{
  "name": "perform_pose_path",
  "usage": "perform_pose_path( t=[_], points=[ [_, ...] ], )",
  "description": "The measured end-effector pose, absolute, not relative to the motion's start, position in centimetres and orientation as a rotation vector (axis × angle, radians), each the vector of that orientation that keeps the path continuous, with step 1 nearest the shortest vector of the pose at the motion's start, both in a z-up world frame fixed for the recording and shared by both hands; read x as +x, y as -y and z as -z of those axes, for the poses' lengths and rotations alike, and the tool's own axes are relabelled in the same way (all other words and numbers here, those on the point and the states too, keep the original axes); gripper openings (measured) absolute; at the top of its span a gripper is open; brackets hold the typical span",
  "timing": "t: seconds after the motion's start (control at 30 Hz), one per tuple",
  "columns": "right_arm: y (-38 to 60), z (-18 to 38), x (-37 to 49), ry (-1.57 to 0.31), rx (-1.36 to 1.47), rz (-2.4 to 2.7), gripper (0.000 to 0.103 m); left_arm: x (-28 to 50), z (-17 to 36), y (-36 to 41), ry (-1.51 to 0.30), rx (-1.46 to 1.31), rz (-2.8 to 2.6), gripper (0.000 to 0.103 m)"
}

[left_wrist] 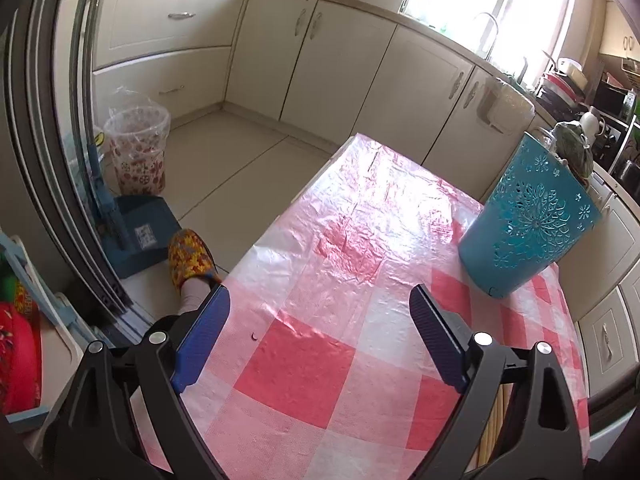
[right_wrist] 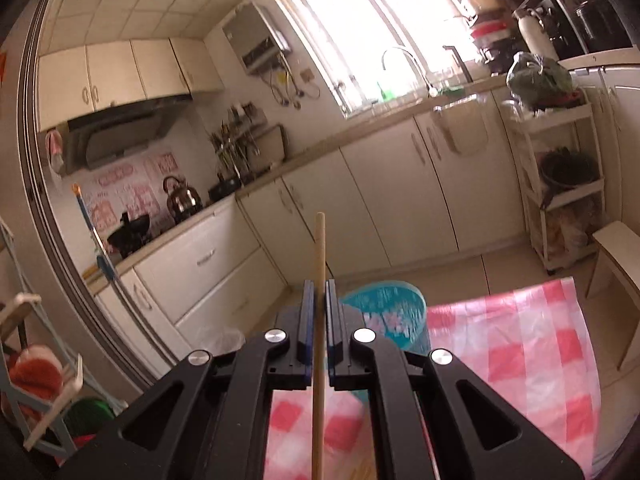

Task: Organize utensils
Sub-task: 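Lift the chopstick with the right tool and drop it into the blue basket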

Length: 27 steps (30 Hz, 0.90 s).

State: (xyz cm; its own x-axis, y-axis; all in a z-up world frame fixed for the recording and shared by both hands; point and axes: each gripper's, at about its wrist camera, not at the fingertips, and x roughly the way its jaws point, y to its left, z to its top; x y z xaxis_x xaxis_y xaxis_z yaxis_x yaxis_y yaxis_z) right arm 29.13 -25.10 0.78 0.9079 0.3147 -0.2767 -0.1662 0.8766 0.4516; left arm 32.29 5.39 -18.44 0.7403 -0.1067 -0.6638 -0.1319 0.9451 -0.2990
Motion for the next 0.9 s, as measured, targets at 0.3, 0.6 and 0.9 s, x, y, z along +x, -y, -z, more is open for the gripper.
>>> perform_pose_path(
  t=[0.3, 0.6, 0.9],
  points=[
    [24.4, 0.4, 37.8, -0.279, 0.422, -0.121, 0.006, 32.7, 18.8, -4.8, -0.778, -0.331, -0.004, 0.087],
    [23.8, 3.3, 38.8, -0.343, 0.322, -0.079, 0.006, 32.8, 18.9, -4.8, -0.786, -0.338, -0.001, 0.087],
    [23.7, 4.0, 37.8, -0.391, 0.288, -0.118, 0.009, 33.0, 19.0, -4.6, -0.804, -0.334, 0.006, 0.087]
  ],
)
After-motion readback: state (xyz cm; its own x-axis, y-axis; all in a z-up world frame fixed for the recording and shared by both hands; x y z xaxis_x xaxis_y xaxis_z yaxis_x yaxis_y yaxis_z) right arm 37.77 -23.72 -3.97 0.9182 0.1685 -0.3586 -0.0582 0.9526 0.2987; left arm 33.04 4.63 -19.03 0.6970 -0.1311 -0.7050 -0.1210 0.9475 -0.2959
